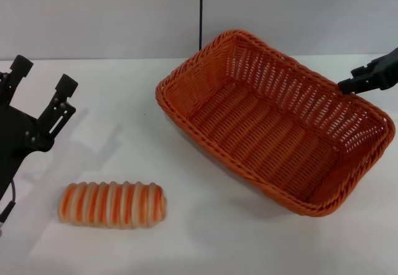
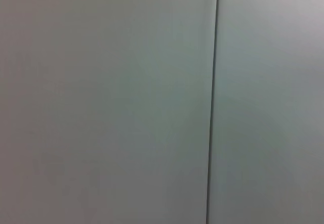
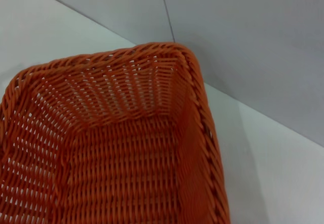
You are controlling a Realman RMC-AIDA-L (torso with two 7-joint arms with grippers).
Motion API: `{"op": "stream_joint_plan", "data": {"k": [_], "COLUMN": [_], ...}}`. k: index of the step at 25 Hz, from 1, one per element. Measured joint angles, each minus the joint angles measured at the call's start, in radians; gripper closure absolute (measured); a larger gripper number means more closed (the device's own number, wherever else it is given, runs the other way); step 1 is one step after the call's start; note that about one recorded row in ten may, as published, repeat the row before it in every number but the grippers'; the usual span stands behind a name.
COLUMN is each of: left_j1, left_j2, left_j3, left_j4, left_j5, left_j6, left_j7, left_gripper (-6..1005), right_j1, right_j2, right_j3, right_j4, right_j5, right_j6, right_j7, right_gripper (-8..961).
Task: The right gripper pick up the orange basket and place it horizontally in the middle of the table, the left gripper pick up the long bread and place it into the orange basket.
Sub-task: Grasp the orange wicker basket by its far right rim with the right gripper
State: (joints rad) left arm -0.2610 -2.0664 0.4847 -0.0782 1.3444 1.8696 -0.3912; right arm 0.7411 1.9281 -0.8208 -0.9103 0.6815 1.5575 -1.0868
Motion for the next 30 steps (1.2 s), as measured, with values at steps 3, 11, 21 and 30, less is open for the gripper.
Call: {"op": "stream_joint_plan", "data": {"k": [3,11,21,30], "left_j1": [0.003,0.006,0.006,0.006], "left_j2": [0.001,0.002,0.002,0.000], "left_j3": [0.000,0.000,0.000,0.000], "left_j4": [0.000,0.000,-0.001,-0.005], "left_j5": [0.000,-0.001,0.001,0.002], "left_j6": [0.010,0.026,0.033,0.033], "left_j7": [0.000,0.000,-0.001,-0.002], "left_gripper": [224,228,232,236], "right_j1": [0.005,0.014,0.023,0.017], "right_j2": [0.007,0.011,0.025,0.031], "right_j3": [-0.001,-0.002,-0.003,0.007], "right_j4": [0.003,0.051,0.121,0.119], "right_j5": [-0.018,-0.029,-0.045,-0.039], "right_j6": [0.000,-0.021,-0.065,-0.063], "right_j7": [-0.004,-0.008,-0.040,-0.056], "right_gripper": [479,517,564,723]}}
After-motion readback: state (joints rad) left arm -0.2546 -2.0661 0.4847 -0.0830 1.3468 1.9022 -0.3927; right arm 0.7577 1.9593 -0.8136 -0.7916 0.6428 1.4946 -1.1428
